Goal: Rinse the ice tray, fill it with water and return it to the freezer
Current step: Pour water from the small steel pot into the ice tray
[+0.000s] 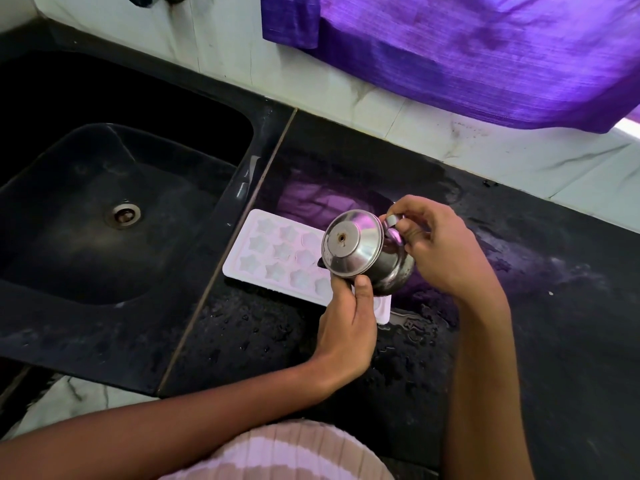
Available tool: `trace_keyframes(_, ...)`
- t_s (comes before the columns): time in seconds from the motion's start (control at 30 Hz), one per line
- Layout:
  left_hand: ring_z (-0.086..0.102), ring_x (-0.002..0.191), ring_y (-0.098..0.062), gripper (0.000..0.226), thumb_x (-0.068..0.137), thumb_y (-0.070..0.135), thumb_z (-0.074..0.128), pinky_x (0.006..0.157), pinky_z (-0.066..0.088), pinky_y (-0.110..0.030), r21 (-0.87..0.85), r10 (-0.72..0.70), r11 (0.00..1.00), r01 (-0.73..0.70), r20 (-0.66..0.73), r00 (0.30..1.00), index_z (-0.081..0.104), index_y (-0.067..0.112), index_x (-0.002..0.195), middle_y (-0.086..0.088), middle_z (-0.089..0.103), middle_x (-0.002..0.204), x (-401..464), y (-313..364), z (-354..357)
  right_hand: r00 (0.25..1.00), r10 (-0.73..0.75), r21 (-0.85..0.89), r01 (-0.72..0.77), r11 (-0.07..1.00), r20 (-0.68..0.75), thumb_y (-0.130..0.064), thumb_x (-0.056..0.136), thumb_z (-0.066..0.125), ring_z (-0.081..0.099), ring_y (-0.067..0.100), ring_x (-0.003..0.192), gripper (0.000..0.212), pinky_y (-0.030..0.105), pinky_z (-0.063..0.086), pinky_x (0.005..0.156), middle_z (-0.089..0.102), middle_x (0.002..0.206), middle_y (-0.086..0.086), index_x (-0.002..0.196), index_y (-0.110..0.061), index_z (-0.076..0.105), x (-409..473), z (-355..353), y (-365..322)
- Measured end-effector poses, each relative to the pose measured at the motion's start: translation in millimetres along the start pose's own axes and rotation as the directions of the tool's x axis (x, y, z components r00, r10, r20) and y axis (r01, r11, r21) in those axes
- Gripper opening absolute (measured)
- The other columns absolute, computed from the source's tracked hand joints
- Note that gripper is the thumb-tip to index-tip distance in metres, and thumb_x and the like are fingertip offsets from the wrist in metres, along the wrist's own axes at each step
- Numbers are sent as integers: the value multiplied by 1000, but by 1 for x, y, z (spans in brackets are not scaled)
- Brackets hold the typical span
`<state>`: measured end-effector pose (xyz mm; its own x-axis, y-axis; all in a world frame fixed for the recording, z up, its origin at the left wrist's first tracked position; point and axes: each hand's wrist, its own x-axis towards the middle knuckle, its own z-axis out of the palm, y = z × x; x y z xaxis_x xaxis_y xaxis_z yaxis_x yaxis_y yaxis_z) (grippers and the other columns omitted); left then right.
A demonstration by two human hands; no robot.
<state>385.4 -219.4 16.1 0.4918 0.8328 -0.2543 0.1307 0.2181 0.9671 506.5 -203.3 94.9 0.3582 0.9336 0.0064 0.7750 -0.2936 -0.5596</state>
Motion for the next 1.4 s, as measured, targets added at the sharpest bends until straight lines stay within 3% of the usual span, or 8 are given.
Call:
trace_keyframes(0.07,46,107,-4,45,101,37,22,88,28,-18,0,-12,1000,12,3,1000,21,29,144,27,44,109,0,-1,0,1000,4,-7,-4,1000,8,-15,96,49,61,16,85,16,42,51,81,67,92,-5,93,-25,62,0,0,0)
trace_keyframes(0.4,42,88,7,44,101,37,23,86,29,-17,4,-37,999,37,11,999,23,28,145,36,41,94,0,-1,0,1000,9,-33,-9,999,18,-15,96,49,61,13,84,17,35,50,78,67,92,-6,95,-25,63,0,2,0)
trace_keyframes(0.6,45,94,3,44,101,37,23,86,29,-17,0,-41,999,41,10,999,23,29,145,35,42,97,0,-1,1,1000,8,-31,-7,999,14,-15,96,49,60,13,83,17,33,47,75,67,92,-7,94,-25,62,0,2,0)
trace_keyframes(0.73,49,115,-12,46,101,38,22,86,29,-19,8,-43,999,43,0,999,21,29,145,24,45,110,-1,0,0,1000,-7,-5,7,1000,-3,-14,96,50,61,15,83,17,38,50,78,67,91,-7,92,-26,62,-1,2,2)
trace_keyframes(1.07,43,81,9,49,100,39,23,79,30,-16,57,9,998,-9,-11,1000,15,32,147,31,42,102,-3,4,-2,1000,-10,104,13,995,-28,-15,95,49,62,18,82,22,52,52,79,68,93,-7,86,-33,59,1,2,9)
trace_keyframes(1.17,46,85,6,50,99,39,24,78,32,-15,51,40,998,-38,-31,999,14,33,148,35,43,99,-2,3,-2,999,-13,137,17,990,-32,-14,95,48,62,19,82,25,53,52,79,68,91,-8,85,-34,59,1,2,8)
trace_keyframes(1.27,47,80,13,52,99,42,24,79,33,-14,40,73,997,-71,-57,996,11,35,148,42,42,98,1,2,-2,998,-7,197,18,980,-60,-11,95,48,60,10,77,29,48,54,78,68,88,-11,83,-35,60,2,2,8)
trace_keyframes(1.4,45,87,26,58,94,53,22,74,33,3,6,109,994,-109,-84,991,9,37,149,32,44,122,11,1,-6,995,7,340,27,940,-100,-9,96,51,60,-2,75,31,32,54,75,69,82,-20,81,-34,61,7,6,7)
